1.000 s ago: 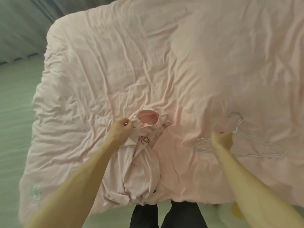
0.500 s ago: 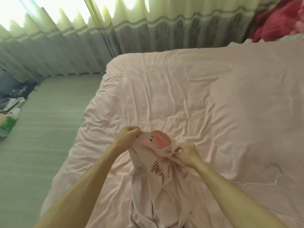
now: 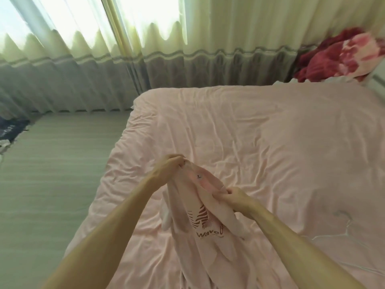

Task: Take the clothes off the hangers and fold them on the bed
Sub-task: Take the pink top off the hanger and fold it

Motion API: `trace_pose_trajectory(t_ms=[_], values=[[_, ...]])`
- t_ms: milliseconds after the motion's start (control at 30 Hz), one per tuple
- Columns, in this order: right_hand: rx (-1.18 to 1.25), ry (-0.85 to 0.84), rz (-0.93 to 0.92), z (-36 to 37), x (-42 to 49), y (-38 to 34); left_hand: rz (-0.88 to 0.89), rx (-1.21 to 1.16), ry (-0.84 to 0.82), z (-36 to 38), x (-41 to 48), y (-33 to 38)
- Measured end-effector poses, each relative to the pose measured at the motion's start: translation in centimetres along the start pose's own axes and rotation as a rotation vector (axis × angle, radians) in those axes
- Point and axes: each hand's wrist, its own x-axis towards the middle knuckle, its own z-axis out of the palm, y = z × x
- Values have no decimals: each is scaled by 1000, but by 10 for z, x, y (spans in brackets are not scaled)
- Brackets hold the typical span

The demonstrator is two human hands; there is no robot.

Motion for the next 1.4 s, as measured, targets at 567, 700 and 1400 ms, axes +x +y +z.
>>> trace_pose_trajectory(t_ms=[567,700,1400], values=[[-682,891,-700,-47,-194,-63,132,551,183,-26,-163,30],[-858,1001,-845,-49,-237,-73,243,459,343,-36,-202,53],[-698,1360,-662,-35,-350,-104,381,596,819,-43,-314,128]])
